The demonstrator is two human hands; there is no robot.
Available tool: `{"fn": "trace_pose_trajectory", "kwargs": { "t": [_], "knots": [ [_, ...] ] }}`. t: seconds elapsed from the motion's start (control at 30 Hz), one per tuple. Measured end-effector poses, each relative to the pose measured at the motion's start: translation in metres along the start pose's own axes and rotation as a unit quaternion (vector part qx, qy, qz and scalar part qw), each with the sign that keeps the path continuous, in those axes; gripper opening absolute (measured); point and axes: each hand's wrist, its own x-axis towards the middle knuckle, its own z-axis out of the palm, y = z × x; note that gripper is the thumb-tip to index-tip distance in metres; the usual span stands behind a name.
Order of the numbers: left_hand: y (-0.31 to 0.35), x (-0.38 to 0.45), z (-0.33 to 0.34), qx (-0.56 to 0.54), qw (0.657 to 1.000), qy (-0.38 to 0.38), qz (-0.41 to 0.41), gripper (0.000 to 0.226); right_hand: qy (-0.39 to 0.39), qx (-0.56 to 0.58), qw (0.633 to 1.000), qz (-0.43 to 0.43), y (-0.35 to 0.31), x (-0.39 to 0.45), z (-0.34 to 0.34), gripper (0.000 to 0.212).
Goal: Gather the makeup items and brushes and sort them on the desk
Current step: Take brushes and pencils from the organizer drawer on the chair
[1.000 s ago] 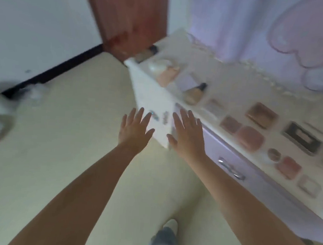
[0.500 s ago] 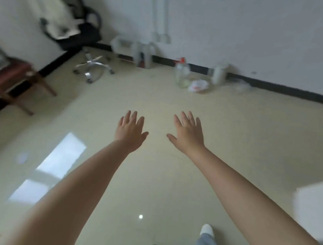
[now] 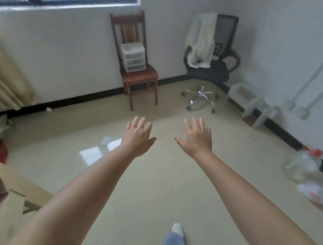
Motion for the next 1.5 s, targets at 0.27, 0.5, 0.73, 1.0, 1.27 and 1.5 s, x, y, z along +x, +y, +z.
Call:
{"fn": "trace_pose_trajectory", "kwargs": {
  "t": [0.27,0.5,0.73,1.0,1.27,1.5],
  "knots": [
    [-0.053,0.174,-0.055,-0.016,0.993,0.005,-0.117,0.058,-0.01,-0.013,0.996,-0.083,-0.016,0.23,-0.045,0.069],
    [-0.133,0.335,-0.078,-0.02,0.984,0.01,-0.174,0.059,-0.02,-0.022,0.991,-0.13,-0.058,0.418,-0.053,0.069],
    [-0.218,0.522,-0.104,-0.029,0.984,0.016,-0.174,0.058,-0.018,-0.026,0.991,-0.131,-0.101,0.613,-0.056,0.067],
    [-0.301,0.712,-0.115,-0.036,0.985,-0.002,-0.169,0.056,-0.057,-0.021,0.99,-0.128,-0.142,0.817,-0.034,0.065],
    [-0.4,0.914,-0.105,-0.04,0.974,-0.024,-0.222,0.056,-0.096,-0.008,0.982,-0.163,-0.191,1.048,0.016,0.062],
    [-0.475,1.043,-0.077,-0.07,0.97,-0.092,-0.212,0.057,-0.162,-0.025,0.975,-0.148,-0.241,1.192,0.069,0.058]
  ]
}}
